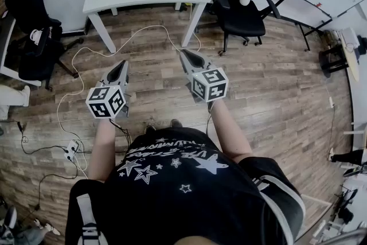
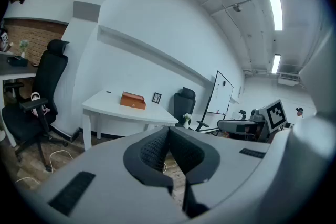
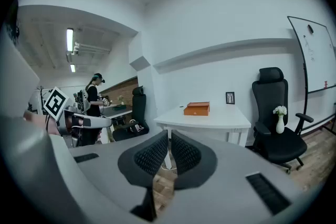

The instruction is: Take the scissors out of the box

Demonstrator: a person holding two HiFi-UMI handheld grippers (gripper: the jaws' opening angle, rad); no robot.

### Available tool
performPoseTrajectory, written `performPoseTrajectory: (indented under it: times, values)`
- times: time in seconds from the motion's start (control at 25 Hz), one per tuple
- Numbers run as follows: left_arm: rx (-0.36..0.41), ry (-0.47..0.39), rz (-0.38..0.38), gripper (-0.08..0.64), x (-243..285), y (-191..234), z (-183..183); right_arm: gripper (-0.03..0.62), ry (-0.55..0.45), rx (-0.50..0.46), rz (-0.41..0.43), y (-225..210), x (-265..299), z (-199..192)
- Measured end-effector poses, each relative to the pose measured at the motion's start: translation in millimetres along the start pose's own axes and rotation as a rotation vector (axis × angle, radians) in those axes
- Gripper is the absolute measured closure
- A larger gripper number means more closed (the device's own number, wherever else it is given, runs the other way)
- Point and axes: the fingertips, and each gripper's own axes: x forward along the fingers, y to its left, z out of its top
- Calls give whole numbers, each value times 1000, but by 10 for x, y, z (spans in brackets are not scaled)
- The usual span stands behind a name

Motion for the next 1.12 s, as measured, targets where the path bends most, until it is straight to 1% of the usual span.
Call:
performPoseTrajectory:
  times: [0.48,0.68,0.76,0.96,1.12]
  values:
    - [4,-2,-25,541,-121,97,-16,538,-1,-10,-19,210,38,-15]
    - [-4,5,-18,541,-283,325,-69,537,-3,-44,-46,389,163,-42]
    - [-7,10,-14,541,-330,441,-82,537,-9,-42,-56,446,225,-45]
    - [-6,19,-12,541,-432,714,-114,537,-16,-10,-116,539,340,-115]
    - [-6,33,-23,541,-400,794,-138,535,-35,3,-160,511,408,-121]
